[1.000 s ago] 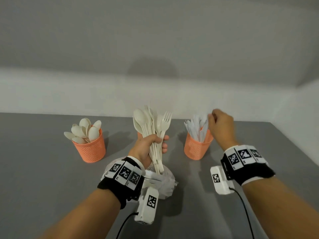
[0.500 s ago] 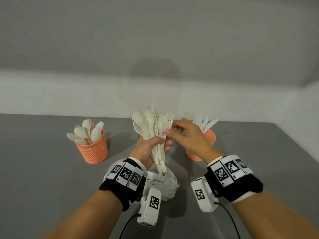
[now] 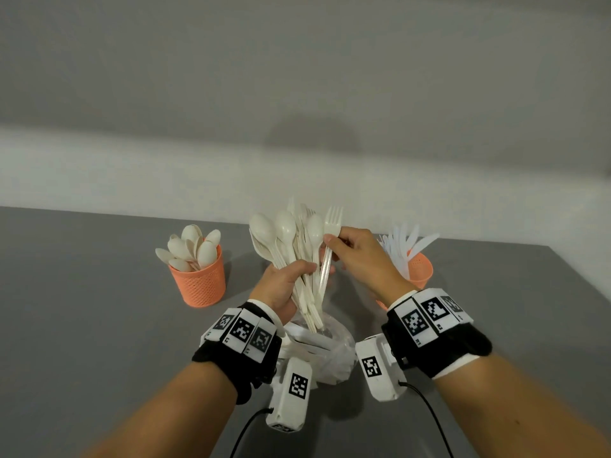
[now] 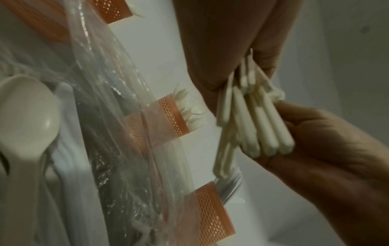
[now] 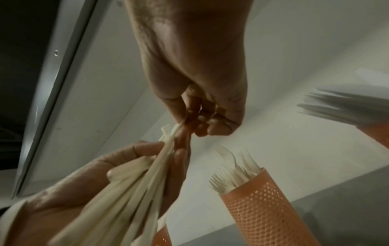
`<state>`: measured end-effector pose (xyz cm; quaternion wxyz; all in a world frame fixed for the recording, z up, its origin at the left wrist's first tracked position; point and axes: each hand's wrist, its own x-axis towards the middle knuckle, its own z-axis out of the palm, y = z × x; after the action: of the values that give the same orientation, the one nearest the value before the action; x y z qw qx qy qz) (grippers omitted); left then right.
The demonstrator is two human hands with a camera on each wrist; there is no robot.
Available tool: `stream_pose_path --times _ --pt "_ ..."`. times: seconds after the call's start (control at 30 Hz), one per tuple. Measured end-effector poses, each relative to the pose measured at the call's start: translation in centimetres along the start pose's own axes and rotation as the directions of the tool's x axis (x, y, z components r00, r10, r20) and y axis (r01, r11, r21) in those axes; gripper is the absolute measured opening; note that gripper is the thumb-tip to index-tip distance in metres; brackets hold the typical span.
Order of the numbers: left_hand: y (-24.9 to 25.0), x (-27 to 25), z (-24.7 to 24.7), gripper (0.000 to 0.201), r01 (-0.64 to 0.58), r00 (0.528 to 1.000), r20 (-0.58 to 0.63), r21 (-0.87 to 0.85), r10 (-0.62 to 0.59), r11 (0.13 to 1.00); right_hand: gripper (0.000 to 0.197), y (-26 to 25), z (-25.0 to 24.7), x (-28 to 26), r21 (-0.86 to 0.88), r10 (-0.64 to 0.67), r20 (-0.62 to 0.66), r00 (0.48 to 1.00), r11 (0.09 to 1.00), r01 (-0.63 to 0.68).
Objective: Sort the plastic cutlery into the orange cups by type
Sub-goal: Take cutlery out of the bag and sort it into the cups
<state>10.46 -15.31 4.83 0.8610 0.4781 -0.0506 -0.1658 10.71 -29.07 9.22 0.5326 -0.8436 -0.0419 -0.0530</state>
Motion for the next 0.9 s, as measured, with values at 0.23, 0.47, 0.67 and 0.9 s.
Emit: stream_pose_path --times 0.23,0.47,0.67,0.9 --pt "0.3 0.1 -0.3 0.050 0.016 0.992 -0.122 0.038 -0.011 0.999 0.022 -0.6 0.6 -0.6 0.039 0.014 0.011 1.000 0.999 -0.014" --pt "0.4 0.6 -0.1 0.038 0.067 0.997 -0.032 0.005 -0.067 0.998 0.021 -1.0 0.9 -1.4 0.132 -0.047 0.021 0.999 0.990 0.043" --pt "0.0 0.3 -0.3 0.035 0.032 0.999 0.042 0.009 -0.033 0.999 0.027 -1.4 0.4 -1.3 0.104 0.098 0.301 0.949 0.985 -0.135" --pt "0.9 0.0 -0.1 0.020 -0.020 1.000 -0.019 -0.073 0.019 0.997 0.017 -1.5 -0.4 -0.9 0.397 0.076 0.071 0.995 0.913 -0.099"
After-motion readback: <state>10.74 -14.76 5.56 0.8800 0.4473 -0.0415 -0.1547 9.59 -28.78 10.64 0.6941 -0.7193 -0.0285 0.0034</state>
